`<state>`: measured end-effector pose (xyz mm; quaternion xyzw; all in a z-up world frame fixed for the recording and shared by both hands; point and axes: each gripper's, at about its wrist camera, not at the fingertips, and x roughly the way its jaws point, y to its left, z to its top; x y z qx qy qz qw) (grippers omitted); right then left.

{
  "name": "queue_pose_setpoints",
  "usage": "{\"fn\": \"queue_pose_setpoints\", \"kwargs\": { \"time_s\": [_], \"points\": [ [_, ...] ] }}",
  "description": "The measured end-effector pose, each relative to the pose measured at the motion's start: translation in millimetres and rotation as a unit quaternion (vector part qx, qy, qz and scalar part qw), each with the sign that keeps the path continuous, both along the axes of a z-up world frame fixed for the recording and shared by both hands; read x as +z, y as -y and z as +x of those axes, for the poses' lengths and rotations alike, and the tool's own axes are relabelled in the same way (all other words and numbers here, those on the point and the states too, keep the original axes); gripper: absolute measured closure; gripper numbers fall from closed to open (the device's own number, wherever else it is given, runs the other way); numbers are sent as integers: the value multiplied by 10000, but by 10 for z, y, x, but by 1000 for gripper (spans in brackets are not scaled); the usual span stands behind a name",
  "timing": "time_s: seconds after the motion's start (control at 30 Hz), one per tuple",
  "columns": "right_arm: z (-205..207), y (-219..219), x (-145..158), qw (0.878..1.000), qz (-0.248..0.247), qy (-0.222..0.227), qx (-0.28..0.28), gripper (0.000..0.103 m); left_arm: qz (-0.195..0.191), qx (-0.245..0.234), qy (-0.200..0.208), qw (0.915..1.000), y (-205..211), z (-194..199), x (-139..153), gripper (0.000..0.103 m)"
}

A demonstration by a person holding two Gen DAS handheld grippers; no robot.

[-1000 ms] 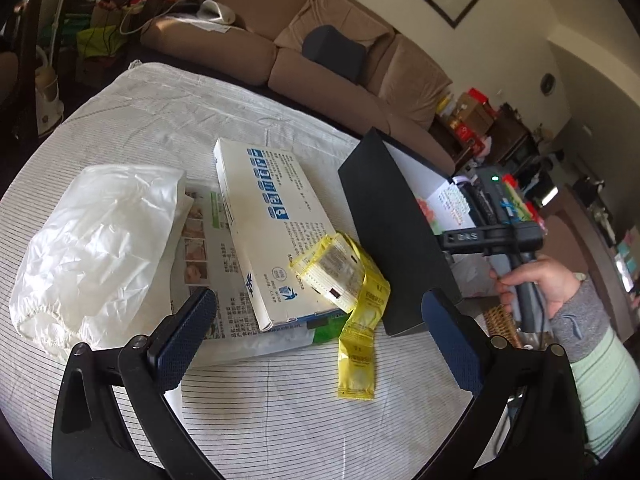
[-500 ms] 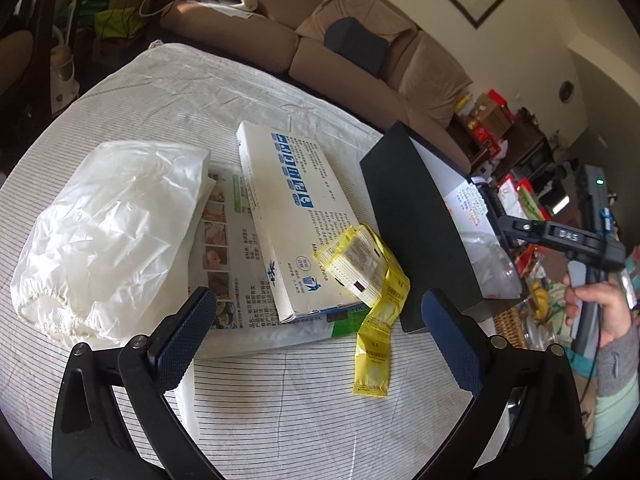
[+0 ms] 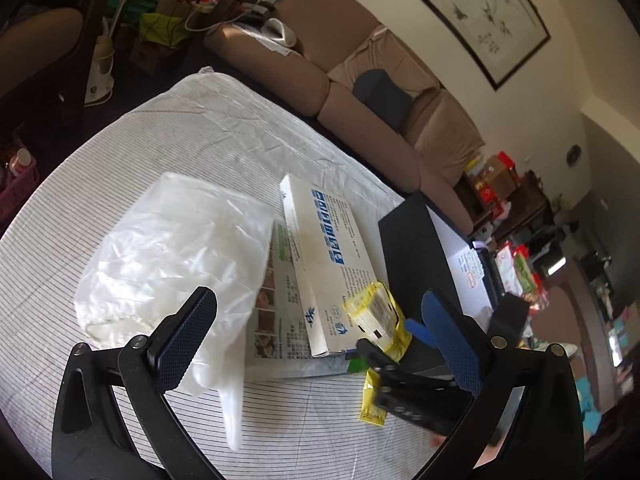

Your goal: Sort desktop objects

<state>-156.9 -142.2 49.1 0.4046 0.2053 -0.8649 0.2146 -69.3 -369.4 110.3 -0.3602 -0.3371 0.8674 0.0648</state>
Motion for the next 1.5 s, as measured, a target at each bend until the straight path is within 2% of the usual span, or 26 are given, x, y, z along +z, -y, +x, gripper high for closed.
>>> {"fn": "queue_pose_setpoints", "kwargs": {
  "time_s": [0.07, 0.13, 0.2, 0.3, 0.37, 0.43, 0.53, 0.63, 0.77, 0.87, 0.93, 0.97, 1.03, 1.13, 1.2, 1.3, 1.37, 1.5],
  "points": [
    [-19, 42, -145, 9994, 169, -308, 17, 23, 146, 73, 31, 9999, 106, 8, -28, 0],
    [-49, 25, -204, 9986, 52, -493, 156, 25, 208, 136, 28, 9997, 186, 25, -38, 0],
    [-98, -34, -221, 9988, -194, -408, 200, 52, 239, 182, 21, 9995, 240, 31, -46, 0],
    [-199, -147, -137, 9982, -519, -177, 249, 66, 381, 232, 13, 9990, 294, 24, -71, 0],
    [-189, -197, 18, 9977, -606, -212, 224, 82, 478, 157, 2, 9987, 276, 8, -83, 0],
    [-168, -294, 236, 9952, -932, -215, 182, 87, 488, -23, -18, 9988, 215, -21, -85, 0],
    [-154, -462, 560, 9895, -1437, -94, 125, 90, 181, -450, -36, 9988, -39, -70, -47, 0],
    [-82, -609, 871, 9829, -1833, -104, 156, 94, -329, -884, -35, 9955, -392, -113, 9, 0],
    [87, -763, 1244, 9736, -2269, 34, 226, 94, -935, -1515, -10, 9840, -921, -167, 11, 0],
    [195, -787, 1291, 9794, -2000, 224, 160, 93, -1324, -1749, 47, 9756, -1213, -150, -8, 0],
    [240, -810, 1159, 9830, -1794, 391, -26, 85, -1497, -1735, 37, 9734, -1291, -118, 5, 0],
    [250, -837, 1041, 9815, -1840, 528, -93, 75, -1617, -1664, 1, 9727, -1305, -101, 23, 0],
    [252, -863, 837, 9789, -1891, 711, -296, 63, -1902, -1516, -58, 9700, -1306, -70, 59, 0],
    [216, -834, 601, 9770, -1921, 829, -417, 62, -2372, -1287, -82, 9629, -1282, -37, 87, 0],
    [170, -810, 509, 9769, -1904, 863, -450, 61, -2430, -1246, -37, 9620, -1224, -46, 64, 0],
    [102, -758, 433, 9676, -2236, 1074, -474, 58, -2399, -1241, 88, 9628, -1155, -81, 3, 0],
    [40, -718, 411, 9599, -2470, 1197, -575, 48, -2393, -1195, 160, 9634, -1128, -96, -28, 0],
    [-41, -668, 385, 9554, -2547, 1204, -886, 44, -2295, -1238, 185, 9652, -1096, -87, -29, 0]
  ]
}}
